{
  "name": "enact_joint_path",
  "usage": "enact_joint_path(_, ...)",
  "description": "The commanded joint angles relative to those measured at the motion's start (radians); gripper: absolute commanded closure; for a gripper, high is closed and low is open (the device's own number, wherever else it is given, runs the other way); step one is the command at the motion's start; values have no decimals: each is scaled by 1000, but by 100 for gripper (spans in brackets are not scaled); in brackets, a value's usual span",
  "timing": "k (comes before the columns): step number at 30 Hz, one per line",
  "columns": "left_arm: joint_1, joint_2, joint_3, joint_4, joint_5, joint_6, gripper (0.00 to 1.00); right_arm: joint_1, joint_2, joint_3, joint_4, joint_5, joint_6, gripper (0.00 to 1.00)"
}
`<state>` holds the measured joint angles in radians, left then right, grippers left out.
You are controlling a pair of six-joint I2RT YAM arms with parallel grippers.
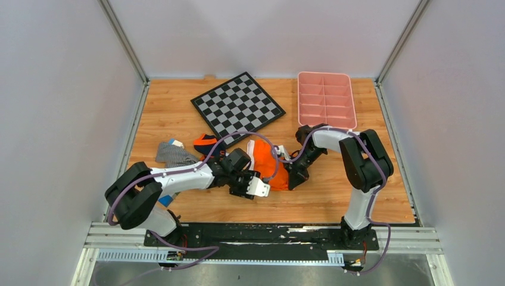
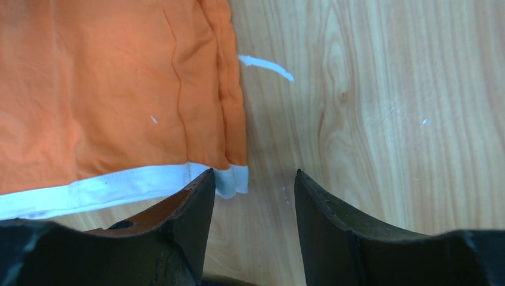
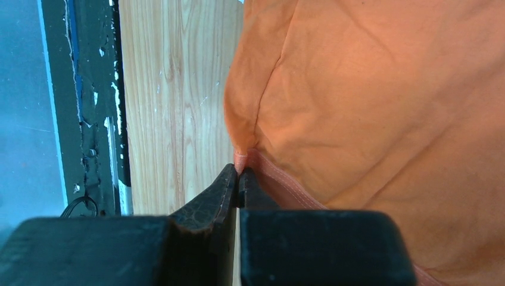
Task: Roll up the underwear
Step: Fold the underwear at the center of the board.
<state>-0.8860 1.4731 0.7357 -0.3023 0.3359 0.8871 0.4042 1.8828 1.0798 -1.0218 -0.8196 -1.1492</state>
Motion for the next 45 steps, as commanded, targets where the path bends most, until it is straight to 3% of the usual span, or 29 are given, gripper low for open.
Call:
enact_joint_path(1,-1,-41,-17,52,-53,90,40,6,59,-29,32,114,-18,100)
enact_joint_path(8,-1,-51,-29,27,-35,158,40,7,49,-26,38,130,-9,100)
enact_joint_path(16,-1,3,17,-3,-11,227,56,7,44,-31,50,134,13,100)
enact_joint_path(23,-8,58,39,-15,-24,253,57,7,37,-40,57,138,18,100)
enact_joint_path(29,-23,67,-1,-4,-102,322,74,7,0,-54,73,152,22,100)
enact_joint_path(32,-25,59,-22,-15,-127,350,89,7,-51,-70,88,157,30,100)
enact_joint_path(35,-25,54,15,-44,-132,299,100,15,-125,-76,90,158,55,100)
enact_joint_path(45,-24,61,313,-292,-26,7,100,24,-320,-62,25,144,87,100)
